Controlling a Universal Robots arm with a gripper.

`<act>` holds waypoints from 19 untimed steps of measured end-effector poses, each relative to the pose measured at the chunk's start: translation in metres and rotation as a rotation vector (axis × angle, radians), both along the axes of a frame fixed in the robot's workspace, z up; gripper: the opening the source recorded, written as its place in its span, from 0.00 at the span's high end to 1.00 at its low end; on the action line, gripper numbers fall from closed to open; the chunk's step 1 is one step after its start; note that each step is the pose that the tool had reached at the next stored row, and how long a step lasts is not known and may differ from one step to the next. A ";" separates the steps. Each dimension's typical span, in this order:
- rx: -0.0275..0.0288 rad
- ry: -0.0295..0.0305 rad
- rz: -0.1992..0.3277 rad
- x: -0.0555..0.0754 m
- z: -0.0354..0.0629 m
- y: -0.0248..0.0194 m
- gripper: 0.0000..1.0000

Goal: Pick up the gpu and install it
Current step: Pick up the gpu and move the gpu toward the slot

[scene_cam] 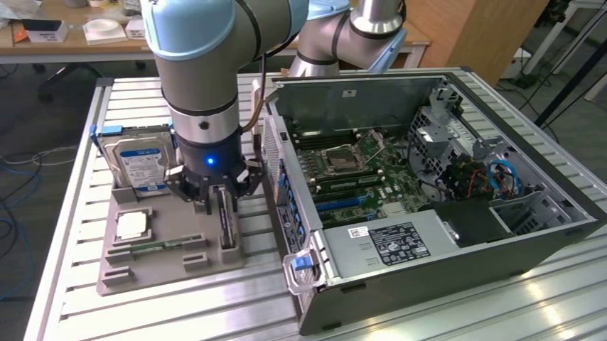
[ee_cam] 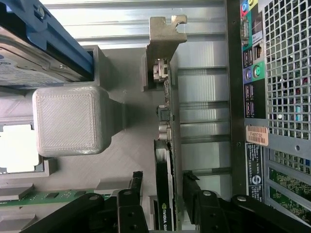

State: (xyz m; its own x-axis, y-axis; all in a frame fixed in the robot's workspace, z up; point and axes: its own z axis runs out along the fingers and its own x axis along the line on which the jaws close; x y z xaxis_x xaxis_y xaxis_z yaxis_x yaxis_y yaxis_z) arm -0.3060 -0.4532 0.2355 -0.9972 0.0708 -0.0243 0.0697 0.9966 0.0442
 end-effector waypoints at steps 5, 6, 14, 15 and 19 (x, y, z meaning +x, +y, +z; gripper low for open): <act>0.0000 0.0000 0.000 0.000 0.0000 0.0000 0.61; -0.0001 0.0000 0.000 0.000 0.0000 0.0000 0.62; 0.0000 -0.0001 0.000 0.002 -0.0001 0.0000 0.69; 0.0000 -0.0001 0.000 0.002 0.0000 0.0000 0.69; -0.0001 0.0000 0.000 0.002 0.0000 0.0000 0.69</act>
